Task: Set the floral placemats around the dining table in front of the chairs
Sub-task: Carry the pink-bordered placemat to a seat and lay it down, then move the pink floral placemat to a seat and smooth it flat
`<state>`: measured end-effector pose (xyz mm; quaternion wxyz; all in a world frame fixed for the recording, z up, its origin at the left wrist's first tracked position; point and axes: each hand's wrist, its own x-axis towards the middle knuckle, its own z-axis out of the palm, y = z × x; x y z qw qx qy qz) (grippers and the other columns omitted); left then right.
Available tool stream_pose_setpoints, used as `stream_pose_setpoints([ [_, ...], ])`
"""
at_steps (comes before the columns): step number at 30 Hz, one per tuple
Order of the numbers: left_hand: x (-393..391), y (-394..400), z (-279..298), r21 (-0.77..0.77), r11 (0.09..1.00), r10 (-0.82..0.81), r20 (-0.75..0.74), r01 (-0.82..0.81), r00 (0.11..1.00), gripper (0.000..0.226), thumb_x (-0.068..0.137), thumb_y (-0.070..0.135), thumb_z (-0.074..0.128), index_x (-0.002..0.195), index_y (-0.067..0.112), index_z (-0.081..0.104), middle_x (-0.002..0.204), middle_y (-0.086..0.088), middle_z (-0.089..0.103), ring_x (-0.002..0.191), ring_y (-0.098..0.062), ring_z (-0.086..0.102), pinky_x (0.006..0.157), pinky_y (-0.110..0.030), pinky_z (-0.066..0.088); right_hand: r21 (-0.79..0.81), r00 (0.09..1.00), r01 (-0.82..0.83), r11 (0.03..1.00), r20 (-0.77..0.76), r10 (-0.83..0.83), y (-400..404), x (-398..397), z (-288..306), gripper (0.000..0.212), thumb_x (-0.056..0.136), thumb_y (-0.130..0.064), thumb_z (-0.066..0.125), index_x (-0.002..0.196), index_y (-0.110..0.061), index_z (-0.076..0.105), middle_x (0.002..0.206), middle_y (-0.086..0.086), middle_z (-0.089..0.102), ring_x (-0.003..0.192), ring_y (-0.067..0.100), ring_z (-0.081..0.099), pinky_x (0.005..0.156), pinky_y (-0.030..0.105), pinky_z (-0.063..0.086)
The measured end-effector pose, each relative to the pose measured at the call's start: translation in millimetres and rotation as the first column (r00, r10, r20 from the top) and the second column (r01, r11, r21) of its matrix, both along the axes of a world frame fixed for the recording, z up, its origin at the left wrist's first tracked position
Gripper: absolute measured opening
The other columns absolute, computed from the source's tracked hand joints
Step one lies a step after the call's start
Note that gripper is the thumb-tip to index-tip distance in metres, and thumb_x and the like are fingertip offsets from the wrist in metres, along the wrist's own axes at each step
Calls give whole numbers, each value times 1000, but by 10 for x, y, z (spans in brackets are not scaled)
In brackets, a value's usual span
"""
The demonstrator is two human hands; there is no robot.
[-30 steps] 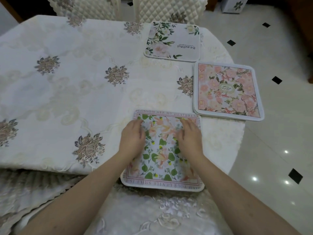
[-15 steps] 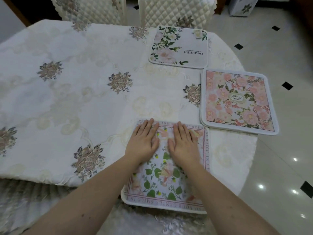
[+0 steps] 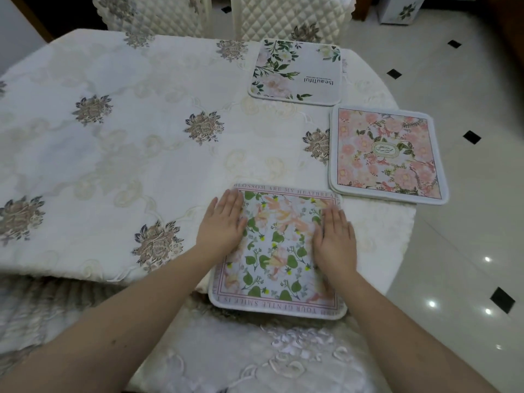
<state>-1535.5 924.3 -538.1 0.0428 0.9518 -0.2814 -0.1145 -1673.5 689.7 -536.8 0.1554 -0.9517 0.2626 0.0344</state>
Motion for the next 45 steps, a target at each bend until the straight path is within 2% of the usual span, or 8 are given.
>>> stream_pose_setpoints([
  [7, -664, -137, -108, -66, 991, -124, -135, 116, 983, 71, 93, 46, -10, 158, 19, -7, 164, 5, -14, 152, -14, -11, 123, -35, -7, 95, 951, -307, 947, -18, 310, 661, 34, -59, 66, 97, -44, 5, 156, -14, 13, 164, -2, 6, 151, 15, -2, 121, 32, -5],
  [10, -715, -18, -147, -38, 982, -189, -104, 186, 976, 69, 98, 53, -2, 158, 19, -5, 165, 4, -11, 152, -15, -11, 123, -38, -7, 91, 918, -379, 921, -89, 386, 602, -64, -52, 62, 103, -48, 16, 156, -22, -1, 161, -9, -11, 147, 7, -17, 118, 32, -15],
  [16, -565, 383, -71, 53, 952, -289, -159, 301, 944, 86, 86, 74, -5, 155, 24, -16, 161, 6, -23, 150, -14, -20, 122, -34, -10, 55, 776, -580, 813, -267, 571, 260, -378, 8, 81, 89, -73, 7, 147, -27, -26, 155, -9, -30, 146, 12, -25, 115, 34, -19],
  [22, -452, 775, -6, 122, 932, -308, -231, 342, 923, 108, 79, 89, 15, 152, 21, -26, 159, 2, -32, 148, -15, -25, 124, -38, -3, 92, 765, -550, 830, -343, 545, -38, -612, 74, 112, 67, -94, 7, 148, -26, -29, 155, -5, -35, 144, 14, -31, 119, 36, -13],
  [29, -377, 837, 201, 326, 862, -325, -233, 388, 917, 125, 71, 94, 33, 150, 20, -30, 158, 1, -33, 150, -20, -20, 121, -40, -9, 131, 746, -513, 849, -422, 516, -259, -749, 290, 129, 60, -96, 28, 151, -21, -24, 158, -6, -30, 148, 13, -20, 119, 34, -6],
  [32, -398, 745, 398, 477, 808, -262, -232, 345, 937, 122, 77, 88, 37, 155, 13, -19, 163, -1, -21, 152, -21, -13, 122, -46, -5, 121, 761, -464, 878, -454, 464, -300, -711, 451, 108, 83, -74, 48, 156, -18, -9, 163, -4, -13, 150, 11, -4, 121, 35, -1],
  [38, -630, 242, 791, 356, 913, -181, -86, 200, 980, 79, 100, 59, 31, 158, 17, -3, 157, -6, 35, 142, -24, 34, 113, -43, 33, -16, 904, -310, 951, -314, 290, -256, -795, 805, 73, 101, -51, 32, 157, -17, -1, 165, 2, 1, 151, 16, 4, 122, 37, 4],
  [45, -949, -501, 1125, 192, 953, -237, -7, 234, 971, 70, 102, 57, 27, 159, 21, 6, 164, -8, 19, 151, -26, 16, 120, -43, 20, -82, 975, -178, 981, -151, 165, -448, -1035, 1098, 67, 102, -48, 28, 156, -20, 0, 165, 1, 0, 151, 16, 2, 121, 38, 3],
])
